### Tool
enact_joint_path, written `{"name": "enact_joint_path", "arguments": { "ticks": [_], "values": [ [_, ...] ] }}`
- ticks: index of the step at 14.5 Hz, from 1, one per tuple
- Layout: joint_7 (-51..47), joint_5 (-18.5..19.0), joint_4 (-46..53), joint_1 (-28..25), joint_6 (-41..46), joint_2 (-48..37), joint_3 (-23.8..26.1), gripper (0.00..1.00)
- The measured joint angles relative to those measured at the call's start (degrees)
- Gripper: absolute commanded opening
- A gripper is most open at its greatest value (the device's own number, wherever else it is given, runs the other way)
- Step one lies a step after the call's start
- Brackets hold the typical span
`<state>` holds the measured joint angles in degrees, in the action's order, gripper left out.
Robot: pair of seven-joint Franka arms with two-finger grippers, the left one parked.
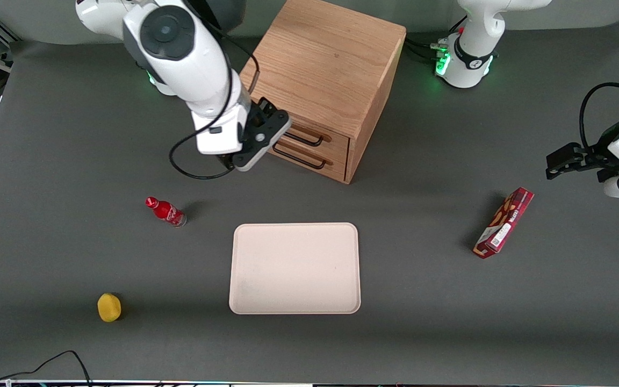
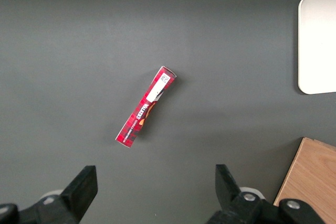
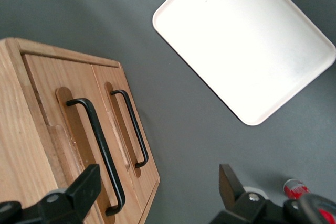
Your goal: Open upper drawer
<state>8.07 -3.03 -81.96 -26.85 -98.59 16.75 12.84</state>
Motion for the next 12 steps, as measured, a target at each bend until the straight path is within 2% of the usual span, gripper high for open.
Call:
{"name": "enact_joint_path", "arguments": {
  "ticks": [3,12],
  "values": [
    [0.01,1.45,-3.91,-1.40,-2.91,-0.06,1.49,1.00],
    [1.61,1.51,-10.10,-1.27,-6.37,-0.59,3.21,1.00]
  ]
}}
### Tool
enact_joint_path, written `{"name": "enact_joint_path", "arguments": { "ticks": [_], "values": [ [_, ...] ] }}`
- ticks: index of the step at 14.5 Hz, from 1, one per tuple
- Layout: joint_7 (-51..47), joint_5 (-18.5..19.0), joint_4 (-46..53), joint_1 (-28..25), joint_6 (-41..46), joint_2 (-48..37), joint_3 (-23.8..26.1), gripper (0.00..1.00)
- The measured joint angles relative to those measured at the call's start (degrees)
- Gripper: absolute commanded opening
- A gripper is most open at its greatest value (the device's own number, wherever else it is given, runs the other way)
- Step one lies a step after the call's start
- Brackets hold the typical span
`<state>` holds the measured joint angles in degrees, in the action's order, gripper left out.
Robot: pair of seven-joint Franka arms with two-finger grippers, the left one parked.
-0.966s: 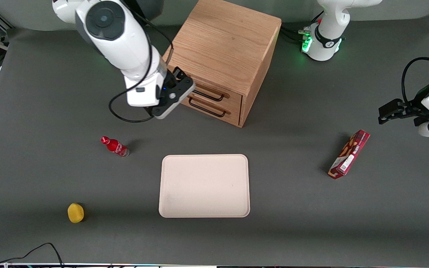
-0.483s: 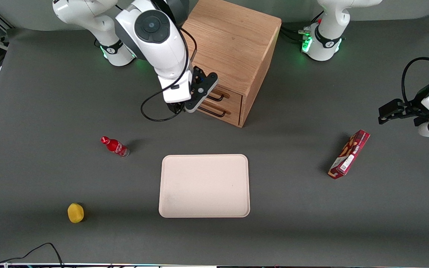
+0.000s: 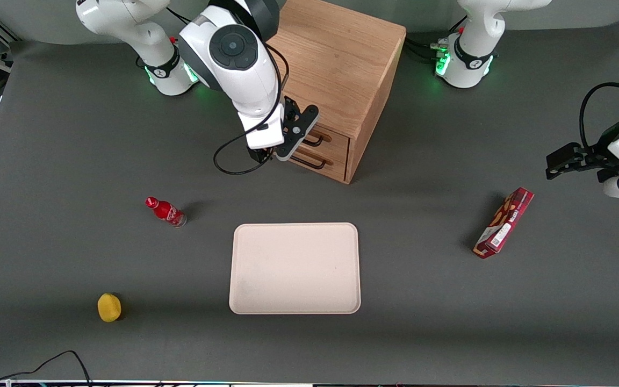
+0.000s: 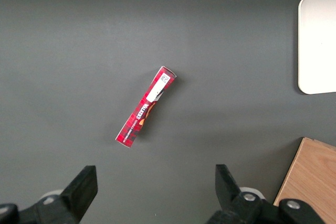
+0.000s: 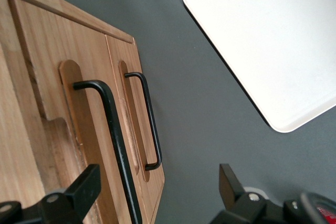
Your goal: Open upper drawer
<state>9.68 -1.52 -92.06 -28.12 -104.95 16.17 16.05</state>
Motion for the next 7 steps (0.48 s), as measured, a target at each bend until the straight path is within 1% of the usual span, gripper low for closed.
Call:
{"name": "enact_joint_path", "arguments": {
  "ticks": [5,7],
  "values": [
    [3.12,-3.47,-2.27,2.47,-0.66,-0.18,0.15,1.00],
    [3.30,-4.70,-3.07,2.69,-0.98,-0.22,0.18,1.00]
  ]
}}
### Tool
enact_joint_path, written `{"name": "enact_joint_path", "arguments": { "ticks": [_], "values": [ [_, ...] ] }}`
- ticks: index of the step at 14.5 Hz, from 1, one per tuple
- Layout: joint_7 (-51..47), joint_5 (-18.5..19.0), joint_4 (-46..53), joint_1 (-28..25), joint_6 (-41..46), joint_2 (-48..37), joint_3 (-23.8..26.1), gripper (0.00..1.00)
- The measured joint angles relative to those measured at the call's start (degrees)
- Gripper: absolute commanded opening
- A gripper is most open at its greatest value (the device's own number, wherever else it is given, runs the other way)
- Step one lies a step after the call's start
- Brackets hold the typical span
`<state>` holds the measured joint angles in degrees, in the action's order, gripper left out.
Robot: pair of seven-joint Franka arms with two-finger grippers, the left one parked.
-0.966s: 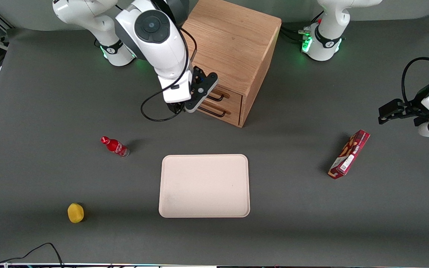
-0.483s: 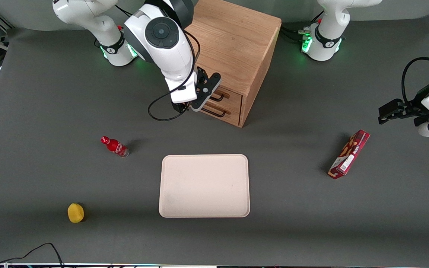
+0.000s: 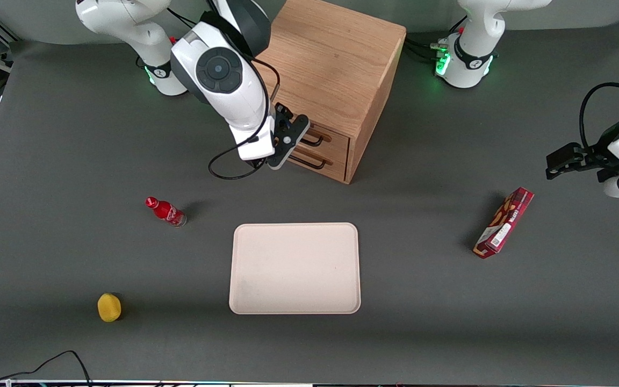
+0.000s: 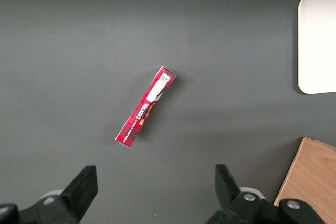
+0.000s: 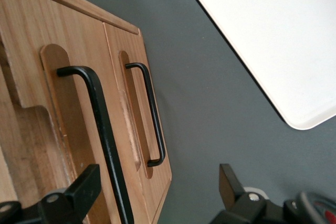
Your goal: Open upper drawer
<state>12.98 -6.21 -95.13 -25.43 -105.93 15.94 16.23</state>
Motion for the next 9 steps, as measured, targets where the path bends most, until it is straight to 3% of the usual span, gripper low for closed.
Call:
{"name": "enact_joint_path", "arguments": {
  "ticks": [9],
  "values": [
    [0.00,-1.69,-2.51,0.11,-1.38,-0.22,1.47,1.00]
  ]
}}
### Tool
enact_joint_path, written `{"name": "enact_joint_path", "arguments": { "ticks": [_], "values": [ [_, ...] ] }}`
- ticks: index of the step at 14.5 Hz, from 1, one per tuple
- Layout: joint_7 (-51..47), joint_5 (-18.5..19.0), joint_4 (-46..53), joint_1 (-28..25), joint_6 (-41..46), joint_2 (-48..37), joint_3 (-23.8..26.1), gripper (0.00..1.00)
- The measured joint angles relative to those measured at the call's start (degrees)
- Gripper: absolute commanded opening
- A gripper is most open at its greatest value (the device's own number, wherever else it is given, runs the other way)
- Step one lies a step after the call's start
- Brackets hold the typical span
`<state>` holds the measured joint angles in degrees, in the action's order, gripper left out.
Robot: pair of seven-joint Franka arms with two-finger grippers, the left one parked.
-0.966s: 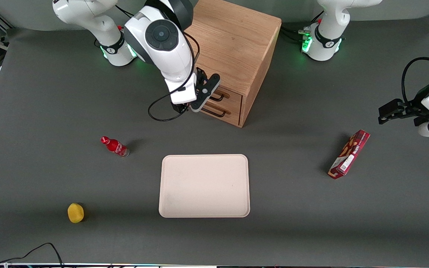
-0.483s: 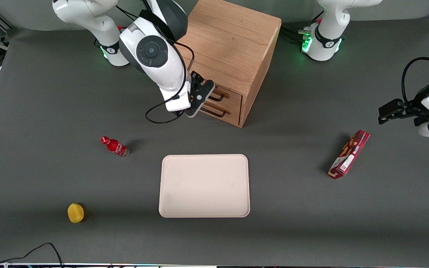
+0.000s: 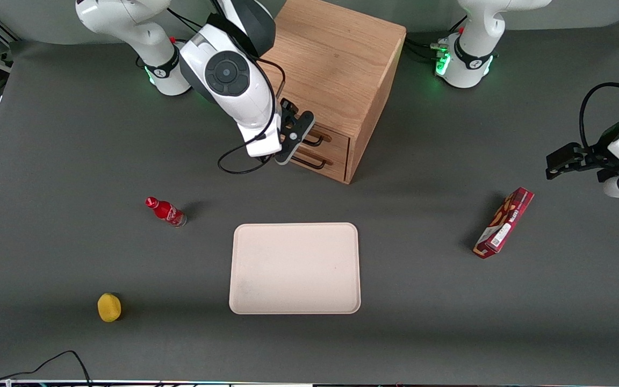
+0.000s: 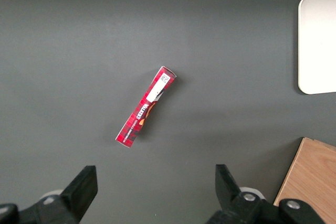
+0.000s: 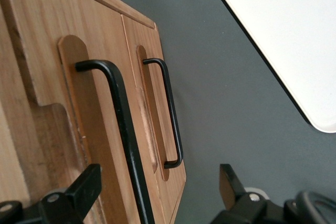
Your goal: Open upper drawer
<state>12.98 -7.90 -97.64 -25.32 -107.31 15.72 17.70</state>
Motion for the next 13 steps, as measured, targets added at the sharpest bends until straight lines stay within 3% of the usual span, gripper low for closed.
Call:
{"name": "enact_joint_path", "arguments": {
  "ticks": [13],
  "values": [
    [0.03,-0.98,-2.59,0.77,-4.14,-0.80,0.05,1.00]
  ]
}}
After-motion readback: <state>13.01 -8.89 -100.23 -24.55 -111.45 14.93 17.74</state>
